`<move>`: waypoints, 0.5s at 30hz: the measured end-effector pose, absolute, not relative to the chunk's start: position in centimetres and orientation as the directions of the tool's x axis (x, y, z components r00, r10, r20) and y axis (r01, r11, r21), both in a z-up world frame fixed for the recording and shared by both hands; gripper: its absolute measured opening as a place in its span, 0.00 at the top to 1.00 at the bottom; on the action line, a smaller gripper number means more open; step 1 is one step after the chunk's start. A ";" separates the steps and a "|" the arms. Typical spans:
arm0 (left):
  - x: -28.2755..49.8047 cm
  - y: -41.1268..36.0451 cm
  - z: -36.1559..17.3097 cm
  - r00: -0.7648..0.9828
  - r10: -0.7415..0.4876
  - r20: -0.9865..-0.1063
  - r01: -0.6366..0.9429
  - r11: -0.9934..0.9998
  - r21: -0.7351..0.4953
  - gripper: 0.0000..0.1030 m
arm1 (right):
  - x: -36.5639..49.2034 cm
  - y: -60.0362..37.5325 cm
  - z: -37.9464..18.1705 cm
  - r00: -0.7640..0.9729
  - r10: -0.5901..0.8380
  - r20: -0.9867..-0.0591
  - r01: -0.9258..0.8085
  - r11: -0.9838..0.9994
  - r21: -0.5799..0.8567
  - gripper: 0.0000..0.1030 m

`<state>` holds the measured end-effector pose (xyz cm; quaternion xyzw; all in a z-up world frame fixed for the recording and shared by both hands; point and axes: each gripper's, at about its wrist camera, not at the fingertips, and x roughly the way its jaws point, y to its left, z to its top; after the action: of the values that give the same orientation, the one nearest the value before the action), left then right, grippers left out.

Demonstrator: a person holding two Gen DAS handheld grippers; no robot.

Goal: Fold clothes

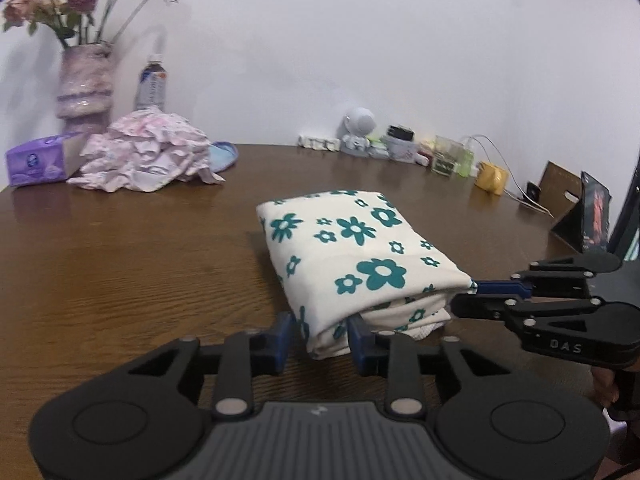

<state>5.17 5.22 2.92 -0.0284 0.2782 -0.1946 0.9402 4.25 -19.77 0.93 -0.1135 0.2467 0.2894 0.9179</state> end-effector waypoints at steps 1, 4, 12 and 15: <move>5.1 5.2 2.9 0.772 -0.383 -0.508 0.349 0.922 -0.165 0.77 | 4.1 -19.9 1.1 0.713 0.477 -0.514 -0.586 0.808 -0.061 0.88; 5.0 4.9 2.8 0.772 -0.387 -0.505 0.357 0.920 -0.160 0.88 | 4.1 -20.0 1.1 0.716 0.472 -0.515 -0.575 0.817 -0.050 0.89; 5.0 3.9 2.4 0.773 -0.386 -0.503 0.363 0.920 -0.148 0.92 | 4.9 -20.1 0.2 0.715 0.443 -0.541 -0.523 0.853 0.007 0.95; 5.2 3.8 2.2 0.773 -0.381 -0.507 0.361 0.922 -0.143 0.92 | 5.2 -20.2 0.1 0.716 0.428 -0.552 -0.503 0.864 0.019 0.95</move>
<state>5.17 3.77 2.20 -0.0186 0.2734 -0.1972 0.9413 5.22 -20.21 0.08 -0.0664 0.2805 0.2521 0.9238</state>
